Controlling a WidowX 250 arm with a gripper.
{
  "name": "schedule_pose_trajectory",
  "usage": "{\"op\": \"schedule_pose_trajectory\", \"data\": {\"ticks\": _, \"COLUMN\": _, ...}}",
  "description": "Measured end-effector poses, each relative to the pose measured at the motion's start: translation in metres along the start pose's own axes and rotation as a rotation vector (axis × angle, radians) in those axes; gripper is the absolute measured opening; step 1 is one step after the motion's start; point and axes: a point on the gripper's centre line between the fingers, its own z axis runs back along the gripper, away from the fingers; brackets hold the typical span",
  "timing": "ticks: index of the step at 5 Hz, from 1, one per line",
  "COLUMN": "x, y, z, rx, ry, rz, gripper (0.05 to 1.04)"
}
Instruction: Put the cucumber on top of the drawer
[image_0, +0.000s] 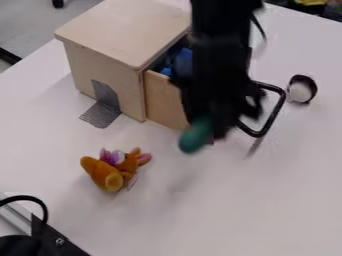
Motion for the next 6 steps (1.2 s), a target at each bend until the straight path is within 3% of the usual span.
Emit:
{"op": "schedule_pose_trajectory", "data": {"ticks": 1, "x": 0.022, "y": 0.036, "z": 0.021, "rx": -0.021, "ry": -0.052, "rz": 0.074, "gripper": 0.469}}
{"op": "schedule_pose_trajectory", "data": {"ticks": 3, "x": 0.065, "y": 0.089, "z": 0.034, "rx": -0.002, "ry": -0.076, "rz": 0.142, "gripper": 0.469}}
{"op": "schedule_pose_trajectory", "data": {"ticks": 4, "x": 0.081, "y": 0.114, "z": 0.031, "rx": 0.019, "ry": -0.059, "rz": 0.157, "gripper": 0.469}}
{"op": "schedule_pose_trajectory", "data": {"ticks": 6, "x": 0.077, "y": 0.153, "z": 0.018, "rx": 0.046, "ry": 0.004, "rz": 0.179, "gripper": 0.469}}
